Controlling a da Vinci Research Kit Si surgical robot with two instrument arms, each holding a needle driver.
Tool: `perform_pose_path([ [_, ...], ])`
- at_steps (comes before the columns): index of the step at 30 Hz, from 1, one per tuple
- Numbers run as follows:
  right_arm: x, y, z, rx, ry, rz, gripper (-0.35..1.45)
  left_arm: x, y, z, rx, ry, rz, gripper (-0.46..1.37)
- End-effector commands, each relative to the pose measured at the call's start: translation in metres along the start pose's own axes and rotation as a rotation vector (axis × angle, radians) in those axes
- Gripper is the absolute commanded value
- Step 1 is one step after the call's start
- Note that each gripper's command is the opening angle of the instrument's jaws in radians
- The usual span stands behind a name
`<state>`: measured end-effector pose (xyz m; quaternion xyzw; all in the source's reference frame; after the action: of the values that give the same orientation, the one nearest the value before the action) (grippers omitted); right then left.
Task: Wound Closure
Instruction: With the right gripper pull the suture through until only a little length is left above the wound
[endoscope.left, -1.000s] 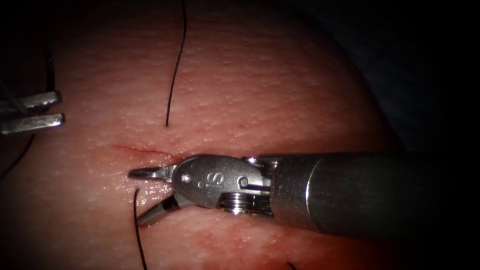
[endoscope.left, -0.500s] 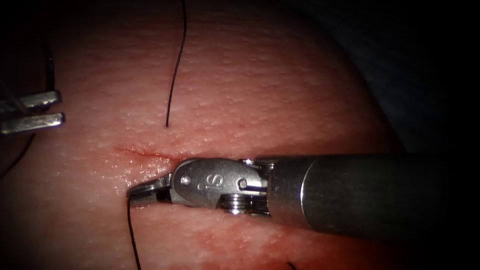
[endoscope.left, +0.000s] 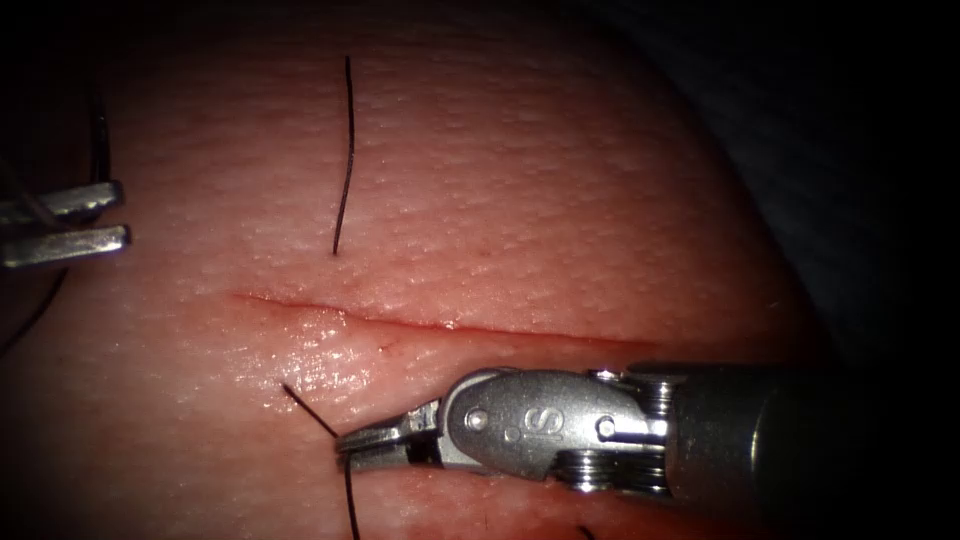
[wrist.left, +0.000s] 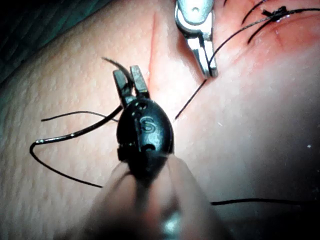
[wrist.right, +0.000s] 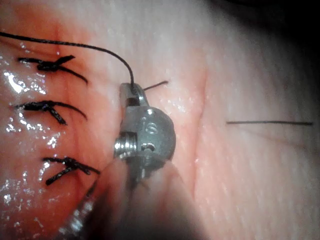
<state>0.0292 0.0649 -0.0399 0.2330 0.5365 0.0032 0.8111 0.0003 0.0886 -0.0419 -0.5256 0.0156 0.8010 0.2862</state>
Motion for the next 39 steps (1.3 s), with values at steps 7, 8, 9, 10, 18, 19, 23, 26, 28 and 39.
perform_pose_path([
  [7,0.0018,-0.0048,-0.0008,0.027,0.000,-0.009,-0.35,0.0000,0.0001,0.0001,-0.009,0.000,0.000,-0.35],
  [8,0.0021,-0.0056,-0.0008,0.030,0.000,-0.011,-0.35,0.0000,0.0001,0.0001,-0.009,0.000,0.000,-0.35],
  [9,0.0023,-0.0061,-0.0008,0.034,0.001,-0.012,-0.35,0.0000,0.0001,0.0001,-0.009,0.000,0.000,-0.35],
  [10,0.0024,-0.0065,-0.0008,0.036,0.001,-0.012,-0.35,0.0000,0.0001,0.0001,-0.009,0.000,0.000,-0.35],
  [18,0.0041,-0.0072,-0.0005,0.029,0.004,-0.005,-0.35,0.0000,0.0001,0.0001,-0.008,0.000,0.000,-0.35],
  [19,0.0041,-0.0072,-0.0005,0.029,0.004,-0.005,-0.35,0.0000,0.0001,0.0001,-0.008,0.000,0.000,-0.35],
  [23,0.0042,-0.0070,-0.0007,0.025,0.005,-0.002,0.17,0.0000,0.0001,0.0001,-0.008,0.000,0.000,-0.35],
  [26,0.0043,-0.0069,-0.0008,0.006,0.003,0.000,0.73,0.0000,0.0001,0.0001,-0.008,0.000,0.000,-0.35],
  [28,0.0044,-0.0068,-0.0009,-0.037,-0.002,0.004,1.15,0.0000,0.0000,0.0001,-0.009,0.000,0.000,-0.35],
  [39,0.0042,-0.0045,-0.0057,-0.122,-0.004,0.072,1.35,-0.0003,-0.0002,-0.0001,-0.015,0.002,0.002,-0.35],
])
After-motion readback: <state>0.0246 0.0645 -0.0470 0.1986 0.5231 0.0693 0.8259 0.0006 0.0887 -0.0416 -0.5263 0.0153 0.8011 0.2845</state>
